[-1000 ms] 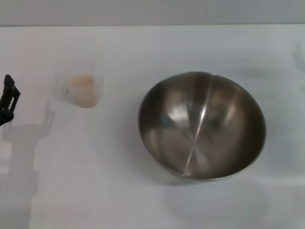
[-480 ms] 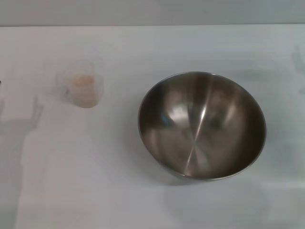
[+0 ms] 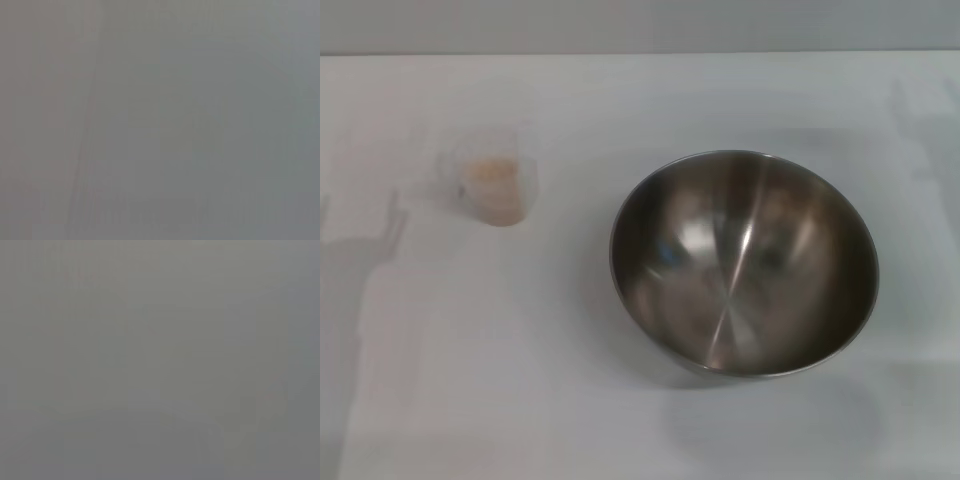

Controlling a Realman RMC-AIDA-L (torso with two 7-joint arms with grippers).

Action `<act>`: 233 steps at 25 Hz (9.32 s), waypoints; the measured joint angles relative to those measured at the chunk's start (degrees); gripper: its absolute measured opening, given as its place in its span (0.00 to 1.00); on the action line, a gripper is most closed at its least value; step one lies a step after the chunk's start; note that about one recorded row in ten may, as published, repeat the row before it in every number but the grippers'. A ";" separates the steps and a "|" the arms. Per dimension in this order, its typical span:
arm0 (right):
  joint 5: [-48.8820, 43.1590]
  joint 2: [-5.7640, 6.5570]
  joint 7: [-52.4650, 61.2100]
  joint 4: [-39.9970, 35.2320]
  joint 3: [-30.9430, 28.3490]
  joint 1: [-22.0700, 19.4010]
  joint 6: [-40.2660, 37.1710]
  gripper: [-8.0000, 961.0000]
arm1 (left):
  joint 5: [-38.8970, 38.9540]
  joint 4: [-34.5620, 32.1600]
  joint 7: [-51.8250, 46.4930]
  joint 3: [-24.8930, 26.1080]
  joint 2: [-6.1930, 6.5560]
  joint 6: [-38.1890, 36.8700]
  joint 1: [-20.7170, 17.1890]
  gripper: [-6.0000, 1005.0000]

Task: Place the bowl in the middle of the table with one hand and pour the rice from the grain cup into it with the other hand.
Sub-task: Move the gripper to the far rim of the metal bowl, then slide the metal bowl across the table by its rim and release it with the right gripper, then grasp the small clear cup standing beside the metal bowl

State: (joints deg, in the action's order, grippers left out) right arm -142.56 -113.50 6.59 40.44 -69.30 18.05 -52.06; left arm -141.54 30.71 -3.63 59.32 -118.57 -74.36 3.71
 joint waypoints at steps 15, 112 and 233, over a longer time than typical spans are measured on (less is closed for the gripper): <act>-7.85 -0.03 -9.71 56.32 -21.20 -3.85 100.60 0.81 | 1.66 -3.11 -0.06 2.02 0.01 -0.08 3.70 0.84; -3.29 -5.15 -30.39 26.75 -36.22 20.07 124.64 0.02 | 1.09 -5.59 -0.06 1.61 -0.09 -5.52 4.40 0.84; -12.30 -5.59 -13.71 2.63 -8.74 -7.99 -10.44 0.84 | 49.91 -1.82 30.70 -32.50 -0.62 18.66 19.65 0.74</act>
State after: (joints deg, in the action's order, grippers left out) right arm -154.86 -119.09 -7.12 43.07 -78.05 10.06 -62.51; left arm -91.64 28.89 27.07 26.82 -119.18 -55.71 23.36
